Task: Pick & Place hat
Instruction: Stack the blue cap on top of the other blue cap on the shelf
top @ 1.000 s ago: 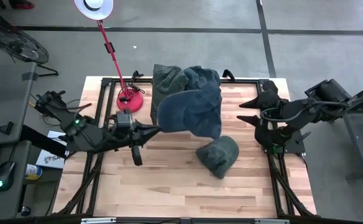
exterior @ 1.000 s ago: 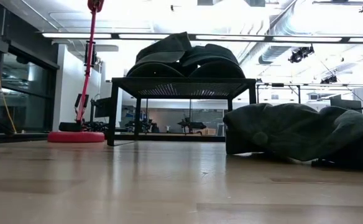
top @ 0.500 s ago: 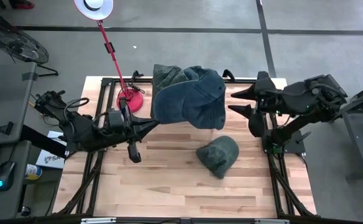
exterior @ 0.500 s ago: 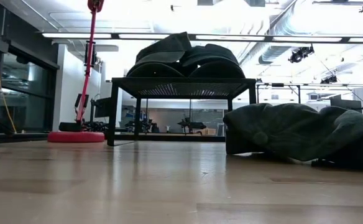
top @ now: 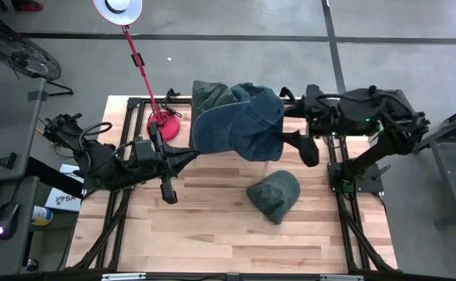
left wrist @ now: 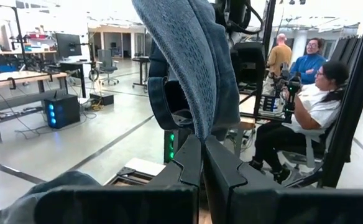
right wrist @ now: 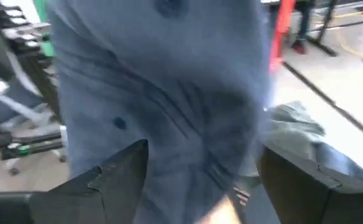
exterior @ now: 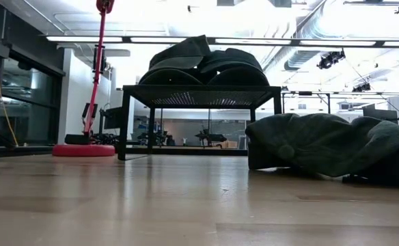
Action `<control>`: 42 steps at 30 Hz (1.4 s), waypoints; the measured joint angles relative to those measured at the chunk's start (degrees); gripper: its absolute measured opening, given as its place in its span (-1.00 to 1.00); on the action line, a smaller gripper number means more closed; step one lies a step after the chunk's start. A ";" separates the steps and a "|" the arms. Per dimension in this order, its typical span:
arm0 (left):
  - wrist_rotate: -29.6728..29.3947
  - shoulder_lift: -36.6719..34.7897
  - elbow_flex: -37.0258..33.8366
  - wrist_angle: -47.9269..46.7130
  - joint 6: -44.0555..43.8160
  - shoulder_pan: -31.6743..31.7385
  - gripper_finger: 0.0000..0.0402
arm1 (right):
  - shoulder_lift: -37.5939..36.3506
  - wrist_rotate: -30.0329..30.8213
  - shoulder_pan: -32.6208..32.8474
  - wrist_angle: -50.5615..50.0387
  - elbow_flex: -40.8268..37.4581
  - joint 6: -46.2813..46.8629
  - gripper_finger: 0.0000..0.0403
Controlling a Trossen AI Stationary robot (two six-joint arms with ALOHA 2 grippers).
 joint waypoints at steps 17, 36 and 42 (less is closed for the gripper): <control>-0.55 0.00 0.00 0.80 0.52 0.00 -1.00 | 0.91 0.91 -0.65 1.98 0.00 1.02 0.02; -6.51 0.00 -0.02 0.12 0.52 0.02 -1.00 | -1.07 -0.52 0.01 2.01 0.00 0.70 -0.90; -6.27 0.00 -0.04 -1.31 0.09 0.02 -1.00 | -1.93 1.01 1.37 2.15 0.09 0.33 -0.90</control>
